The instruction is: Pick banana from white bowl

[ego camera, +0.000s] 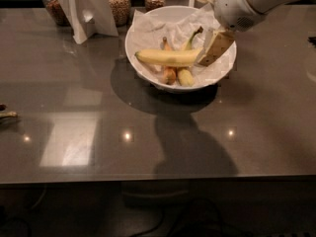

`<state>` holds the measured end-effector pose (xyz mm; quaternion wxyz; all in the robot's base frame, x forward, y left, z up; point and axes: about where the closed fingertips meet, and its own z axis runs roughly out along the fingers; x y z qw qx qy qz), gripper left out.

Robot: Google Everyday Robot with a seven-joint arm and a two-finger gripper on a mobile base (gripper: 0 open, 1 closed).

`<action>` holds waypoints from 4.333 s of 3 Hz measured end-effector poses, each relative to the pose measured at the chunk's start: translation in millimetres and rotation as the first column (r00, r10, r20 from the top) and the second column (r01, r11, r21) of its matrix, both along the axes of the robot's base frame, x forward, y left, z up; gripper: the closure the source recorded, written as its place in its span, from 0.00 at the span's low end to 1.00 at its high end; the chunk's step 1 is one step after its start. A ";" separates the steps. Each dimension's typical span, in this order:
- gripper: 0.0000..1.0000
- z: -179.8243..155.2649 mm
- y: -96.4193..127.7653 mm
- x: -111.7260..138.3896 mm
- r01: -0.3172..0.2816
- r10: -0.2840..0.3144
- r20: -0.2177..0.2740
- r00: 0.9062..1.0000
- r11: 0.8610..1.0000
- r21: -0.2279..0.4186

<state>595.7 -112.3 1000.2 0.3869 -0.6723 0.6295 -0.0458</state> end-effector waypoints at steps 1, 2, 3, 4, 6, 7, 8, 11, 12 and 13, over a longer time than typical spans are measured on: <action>0.30 -9.1 13.0 17.2 -0.018 0.018 -0.001 1.000 0.999 -0.027; 0.36 -19.8 19.8 29.0 -0.023 0.022 -0.006 1.000 0.998 -0.051; 0.35 -29.1 23.5 37.8 -0.020 0.020 -0.010 1.000 0.997 -0.070; 0.31 -45.8 25.8 48.9 -0.007 0.004 -0.031 1.000 0.996 -0.088; 0.34 -77.2 25.4 66.3 0.022 -0.032 -0.091 0.995 0.994 -0.110; 0.36 -89.8 23.7 73.3 0.041 -0.054 -0.122 0.991 0.993 -0.110; 0.36 -100.1 23.4 77.1 0.052 -0.069 -0.147 0.987 0.992 -0.112; 0.43 -115.8 23.9 81.9 0.064 -0.087 -0.190 0.978 0.990 -0.124; 0.62 -117.1 22.7 83.5 0.070 -0.094 -0.199 0.975 0.989 -0.128; 0.85 -119.8 19.8 84.4 0.075 -0.102 -0.208 0.973 0.988 -0.136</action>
Offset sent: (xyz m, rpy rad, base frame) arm 0.0449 0.0250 -0.0336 -0.0777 0.0138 0.0234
